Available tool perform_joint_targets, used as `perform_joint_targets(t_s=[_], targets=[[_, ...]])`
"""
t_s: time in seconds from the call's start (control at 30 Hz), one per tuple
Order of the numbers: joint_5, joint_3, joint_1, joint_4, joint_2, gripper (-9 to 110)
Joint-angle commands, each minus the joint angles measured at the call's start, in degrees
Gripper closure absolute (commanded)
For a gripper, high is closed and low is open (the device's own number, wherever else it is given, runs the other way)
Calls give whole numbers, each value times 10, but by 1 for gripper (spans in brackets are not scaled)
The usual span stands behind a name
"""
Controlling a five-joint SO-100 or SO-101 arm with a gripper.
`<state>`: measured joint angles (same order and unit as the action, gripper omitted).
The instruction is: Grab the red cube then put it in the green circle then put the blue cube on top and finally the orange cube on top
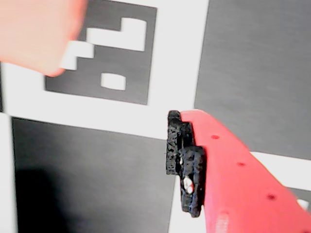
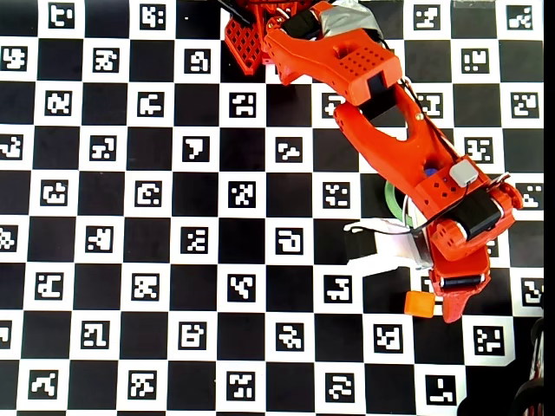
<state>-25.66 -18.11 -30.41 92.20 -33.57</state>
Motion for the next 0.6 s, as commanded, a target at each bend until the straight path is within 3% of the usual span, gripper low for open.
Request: perform_joint_targets(t_s=[0.0, 0.57], targets=[[-10, 62, 18, -8, -11, 62], [-2, 83, 38, -29, 40, 61]])
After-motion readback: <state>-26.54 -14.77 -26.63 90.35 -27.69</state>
